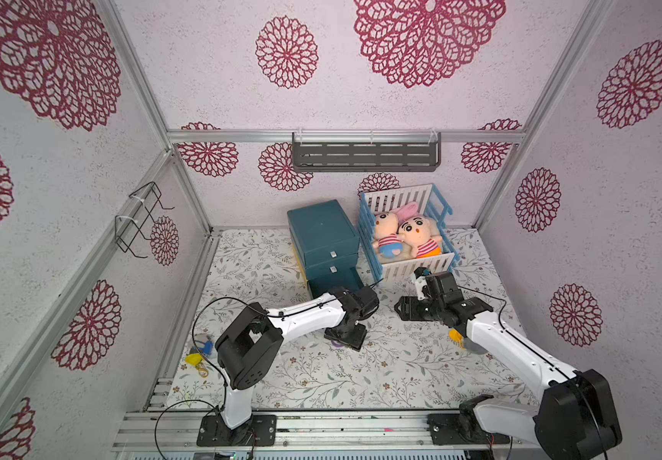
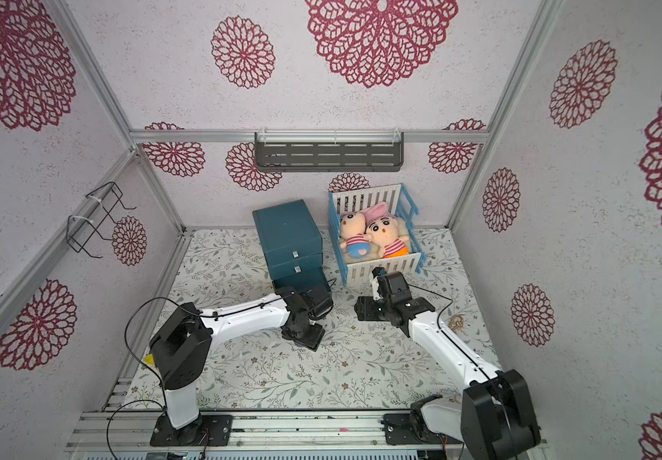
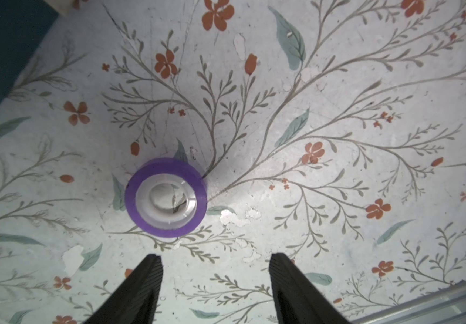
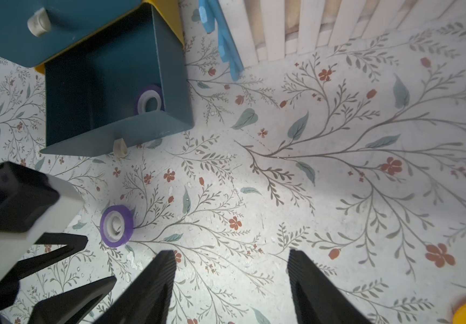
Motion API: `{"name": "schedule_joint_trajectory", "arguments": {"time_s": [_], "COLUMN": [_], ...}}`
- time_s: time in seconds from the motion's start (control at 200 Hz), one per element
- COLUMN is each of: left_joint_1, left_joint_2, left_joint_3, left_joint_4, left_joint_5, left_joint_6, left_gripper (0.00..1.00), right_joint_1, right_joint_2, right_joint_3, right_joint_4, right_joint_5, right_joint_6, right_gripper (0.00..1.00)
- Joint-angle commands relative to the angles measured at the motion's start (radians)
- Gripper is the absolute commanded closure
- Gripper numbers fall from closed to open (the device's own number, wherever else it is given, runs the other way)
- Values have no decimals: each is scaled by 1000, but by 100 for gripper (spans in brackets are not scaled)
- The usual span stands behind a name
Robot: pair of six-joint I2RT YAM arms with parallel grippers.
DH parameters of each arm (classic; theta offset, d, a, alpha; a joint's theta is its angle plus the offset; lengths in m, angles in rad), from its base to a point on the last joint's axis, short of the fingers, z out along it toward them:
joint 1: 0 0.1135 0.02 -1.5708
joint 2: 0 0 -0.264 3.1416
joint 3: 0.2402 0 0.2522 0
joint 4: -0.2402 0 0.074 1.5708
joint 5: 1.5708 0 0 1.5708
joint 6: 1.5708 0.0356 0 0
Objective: Place the transparent tape into the drawer according to color
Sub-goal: Pick up the tape at the center of the board.
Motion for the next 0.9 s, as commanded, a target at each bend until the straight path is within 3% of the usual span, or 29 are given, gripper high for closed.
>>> {"name": "schedule_joint_trajectory", "arguments": {"time_s": [0.0,0.305,0.896], "left_joint_1": [-10,-10,-7], "left_joint_2": [32,97,141], "left_joint_3": [24,51,76], "left_joint_4": [12,16,5], "left_joint_5": [-12,-31,-70], "left_joint_6": [20,38,59], "left_gripper": [36,43,46], "right_joint_1": [-9,-16,-29], "right_joint_2": [-36,-44,-44], "right_joint_3": [-1,-15,-10], "right_joint_4": [26,25,24], "right_joint_5": [-18,-32,-37], "right_joint_6": [5,4,-2], "right_gripper": [30,30,30]}}
